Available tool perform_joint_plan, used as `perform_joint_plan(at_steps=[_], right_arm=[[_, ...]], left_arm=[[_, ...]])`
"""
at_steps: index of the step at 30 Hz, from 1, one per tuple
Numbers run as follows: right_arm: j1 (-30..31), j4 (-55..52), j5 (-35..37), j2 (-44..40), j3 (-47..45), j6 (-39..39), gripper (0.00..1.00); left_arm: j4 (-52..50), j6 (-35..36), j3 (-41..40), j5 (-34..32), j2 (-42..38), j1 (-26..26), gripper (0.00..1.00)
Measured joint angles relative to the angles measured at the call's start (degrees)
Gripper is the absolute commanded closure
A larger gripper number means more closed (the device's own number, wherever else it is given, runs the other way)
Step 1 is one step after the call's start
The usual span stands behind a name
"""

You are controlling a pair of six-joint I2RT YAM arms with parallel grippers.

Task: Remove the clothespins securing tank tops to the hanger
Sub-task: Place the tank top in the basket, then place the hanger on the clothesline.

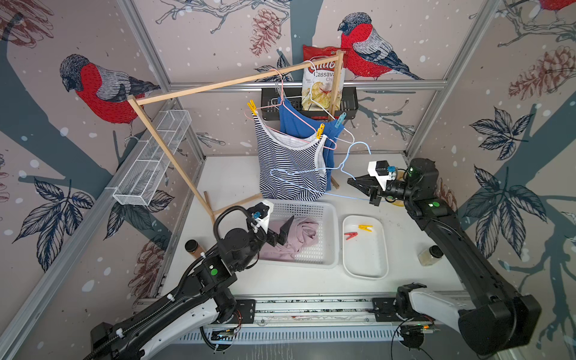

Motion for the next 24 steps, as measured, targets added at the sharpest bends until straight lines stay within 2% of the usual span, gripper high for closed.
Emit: perform_joint_plan(at_steps=[4,7,9,12,15,20,24], right_arm=[[0.15,-4.98,-1.55,0.07,-1.70,-7.65,1.00],[0.37,-8.70,-2.29,-0.44,-3.45,-14.45,1.00],[0.39,-11.26,-3.21,-1.16,-4.04,-19.47,1.00],[0.42,-14.01,-4.96,-1.99,-4.24,-25.31,1.00],[0.48,-15.63,-6.21,-2.34,-4.24,-28.70,1.00],[0.94,-18.58,-8.04,-2.99,-3.67,-32.30,1.00],[1.70,-19.32,-9.75,-5.31,-3.91,-34.01,1.00]], left_arm=[[-0.20,3.87,3.80,-0.79,-3.67,0.00,0.04],[-3.41,7.67,10.32,-1.40,-1.84,0.00,0.04],[-7.58,10.91,15.91,0.39,1.18,0.00,0.04],[-15.56,15.23,22.23,5.66,5.88,0.00,0.04],[-23.02,18.93,24.81,12.24,8.68,0.00,0.04],[-31.28,23.10,28.04,21.55,11.69,0.44,0.05],[-36.39,25.27,33.03,27.52,16.55,0.76,0.10]])
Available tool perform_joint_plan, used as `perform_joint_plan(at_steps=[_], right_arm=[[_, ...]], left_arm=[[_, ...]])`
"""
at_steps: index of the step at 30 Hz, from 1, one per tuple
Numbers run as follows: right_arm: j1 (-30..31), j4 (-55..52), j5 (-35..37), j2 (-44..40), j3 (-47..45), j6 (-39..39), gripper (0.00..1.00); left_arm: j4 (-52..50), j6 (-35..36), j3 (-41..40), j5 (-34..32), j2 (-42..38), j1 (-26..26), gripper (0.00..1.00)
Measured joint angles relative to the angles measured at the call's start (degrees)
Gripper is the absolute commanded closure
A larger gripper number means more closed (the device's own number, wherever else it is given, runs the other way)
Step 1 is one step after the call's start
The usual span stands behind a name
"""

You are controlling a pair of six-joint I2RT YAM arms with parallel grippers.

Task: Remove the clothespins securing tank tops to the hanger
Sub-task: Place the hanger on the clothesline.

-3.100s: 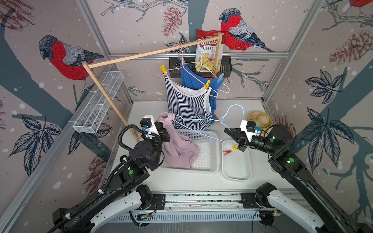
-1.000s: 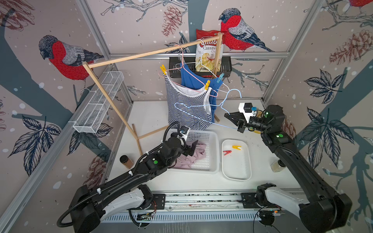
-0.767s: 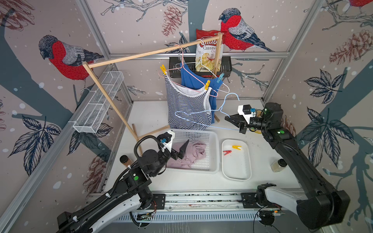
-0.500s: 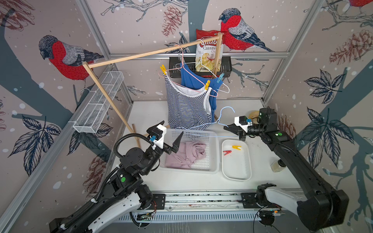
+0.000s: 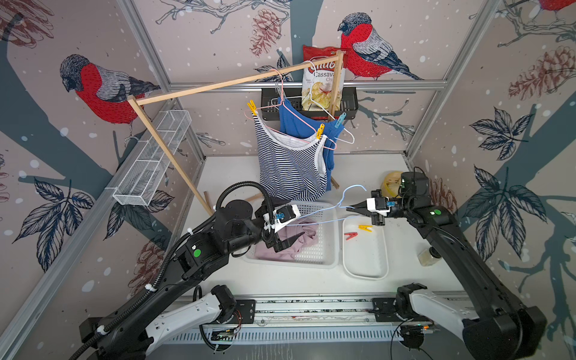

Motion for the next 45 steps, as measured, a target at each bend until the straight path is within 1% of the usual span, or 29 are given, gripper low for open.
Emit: perform_joint_plan(at_steps=[2,3,6,13,18,19,21,23,24,26,27,28,31,32,38,40,45], right_arm=[[0.17,-0.28,-0.83,-1.09,-0.33,-0.59,1.00],[0.20,-0.42,-1.07,-1.49,-0.42,-0.59,1.00],[0.28,-0.52,-1.40,-2.01,-0.44,-0.63,1.00],[0.42,-1.51,-1.42,-2.01,0.11,-0.79,1.00],[0.42,-1.84,-1.40,-1.97,0.11,-0.83,1.00],[0.42,-1.84,-1.40,-1.97,0.11,-0.83,1.00],[0.42,-1.84,-1.40,-1.97,0.11,-0.81,1.00],[0.39,-1.66,-1.38,-1.97,0.11,-0.94,1.00],[0.39,-1.49,-1.38,-1.97,0.11,-0.81,0.96],[0.39,-1.33,-1.36,-1.97,0.11,-0.42,0.78],[0.39,-1.01,-1.38,-1.97,0.09,-0.13,0.60],[0.39,-0.63,-1.38,-1.99,0.04,0.22,0.36],[0.39,1.07,-1.42,-2.25,-0.55,1.57,0.02],[0.39,1.73,-1.40,-2.49,-0.87,2.58,0.00],[0.13,7.39,-0.22,-6.01,-2.45,7.91,0.00],[0.00,10.21,0.22,-8.57,-3.54,10.64,0.00],[-0.11,18.64,2.49,-14.25,-7.41,18.51,0.00]], left_arm=[[-2.56,1.09,2.10,2.16,2.54,0.00,0.12],[-3.74,1.53,2.86,2.84,3.78,0.00,0.16],[-6.67,2.78,3.43,3.41,5.81,0.00,0.31],[-7.93,3.74,2.84,3.28,5.68,0.04,0.53],[-7.93,3.67,1.99,1.68,5.55,0.04,0.73],[-7.93,3.65,1.84,1.38,5.57,0.04,0.78],[-7.96,3.50,1.64,0.39,5.64,0.04,1.00],[-8.04,3.89,1.38,0.42,5.68,0.04,1.00],[-8.11,3.37,1.14,0.44,5.68,0.04,1.00],[-7.91,3.02,0.68,-0.48,5.38,0.04,1.00],[-7.69,2.78,0.37,-1.07,5.01,0.04,1.00],[-7.52,2.64,0.04,-1.42,4.59,0.04,1.00],[-6.32,1.66,-1.51,-4.31,2.69,0.04,1.00],[-5.64,0.70,-2.03,-5.46,1.90,0.04,1.00],[-1.44,-0.96,-5.68,-10.62,-5.53,0.04,1.00],[1.99,-2.03,-7.19,-13.29,-8.74,0.07,1.00],[10.27,-2.29,-11.04,-17.25,-15.74,0.09,1.00]])
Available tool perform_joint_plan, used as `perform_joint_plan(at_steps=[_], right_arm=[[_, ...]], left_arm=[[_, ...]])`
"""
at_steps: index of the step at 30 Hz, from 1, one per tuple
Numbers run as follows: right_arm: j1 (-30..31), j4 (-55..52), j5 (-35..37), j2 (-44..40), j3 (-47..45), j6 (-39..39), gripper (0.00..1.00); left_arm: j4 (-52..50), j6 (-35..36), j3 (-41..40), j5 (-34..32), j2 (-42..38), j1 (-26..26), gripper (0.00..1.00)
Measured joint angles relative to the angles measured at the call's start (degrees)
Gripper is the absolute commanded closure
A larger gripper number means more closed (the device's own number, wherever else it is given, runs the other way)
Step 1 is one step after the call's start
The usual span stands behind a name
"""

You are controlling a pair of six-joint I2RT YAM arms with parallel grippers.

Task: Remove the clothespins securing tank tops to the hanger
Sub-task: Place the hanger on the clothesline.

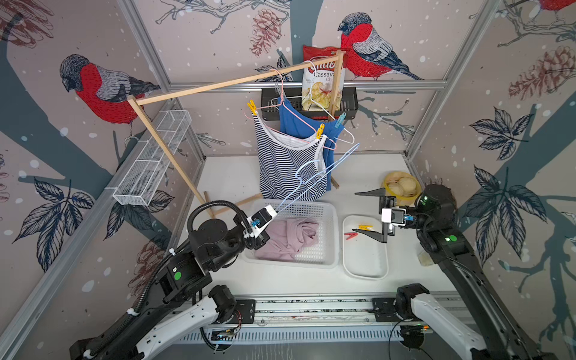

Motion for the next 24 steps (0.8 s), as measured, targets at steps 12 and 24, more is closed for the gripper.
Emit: perform_joint_plan(at_steps=[12,24], right_arm=[[2.95,13.22,11.58,1.88,-0.68,14.75,0.00],[7.93,17.68,16.15,7.63,-0.24,17.11,0.00]], left_arm=[[12.33,-6.71,-2.14,-14.38,-5.20,0.00,1.00],[11.74,-20.65,-5.46,-32.79,-7.06,0.00,1.00]])
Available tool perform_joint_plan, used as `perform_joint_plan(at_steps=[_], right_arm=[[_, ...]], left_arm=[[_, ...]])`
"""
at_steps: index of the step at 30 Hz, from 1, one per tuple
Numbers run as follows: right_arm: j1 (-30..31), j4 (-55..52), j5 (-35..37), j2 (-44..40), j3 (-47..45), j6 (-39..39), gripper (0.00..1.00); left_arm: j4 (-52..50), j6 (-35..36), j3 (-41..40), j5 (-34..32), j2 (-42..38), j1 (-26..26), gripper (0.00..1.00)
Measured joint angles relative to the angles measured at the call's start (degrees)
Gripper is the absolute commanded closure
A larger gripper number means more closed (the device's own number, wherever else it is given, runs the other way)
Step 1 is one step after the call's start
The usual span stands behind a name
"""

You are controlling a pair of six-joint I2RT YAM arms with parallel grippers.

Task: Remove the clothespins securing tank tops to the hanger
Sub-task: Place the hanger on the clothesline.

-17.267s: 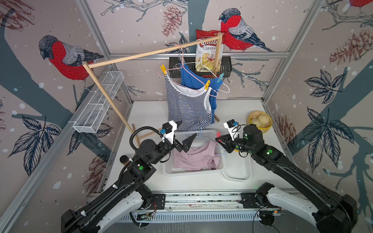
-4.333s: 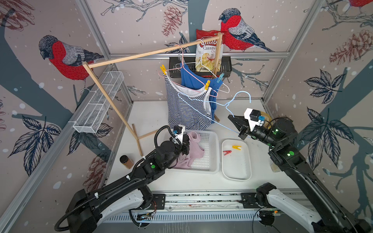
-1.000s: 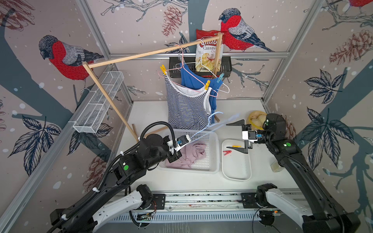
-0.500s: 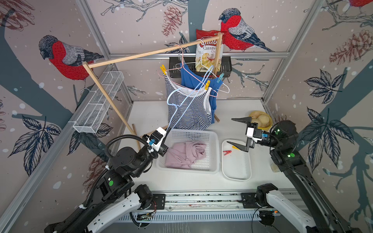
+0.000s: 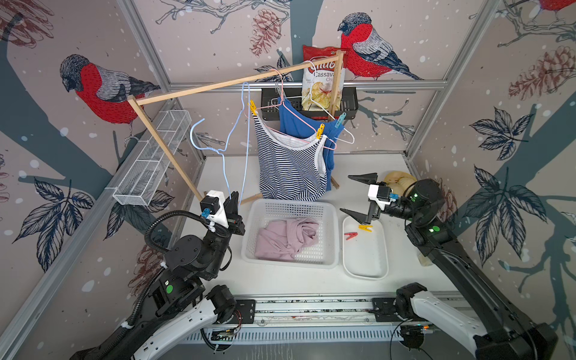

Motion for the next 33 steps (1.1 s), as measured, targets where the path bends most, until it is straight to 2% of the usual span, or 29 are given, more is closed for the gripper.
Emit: perform_joint_plan(at_steps=[8,16,21,25,31,33], right_arm=[[1.62,2.69,4.22,3.41,0.66,4.46,0.00],[2.45,3.43,4.81,3.87,0.66,5.70,0.00],[2.45,3.67,6.01,3.39,0.13,6.12,0.00],[2.49,5.60,7.96,3.56,-0.33,9.94,0.00],[2.47,8.61,14.19,5.84,1.18,19.06,0.00],[2.47,9.18,15.41,6.62,1.77,21.14,0.00]], left_arm=[[-6.91,-9.42,6.38,-12.48,8.24,0.02,1.00],[-11.61,-14.05,6.84,-14.75,11.91,0.22,1.00],[-14.60,-14.88,14.10,-15.15,15.21,4.02,1.00],[-16.90,-14.80,20.57,-10.23,19.06,12.39,1.00],[-18.40,-13.81,24.04,6.01,24.50,32.30,1.00],[-18.21,-13.77,24.85,9.81,26.69,35.82,1.00]])
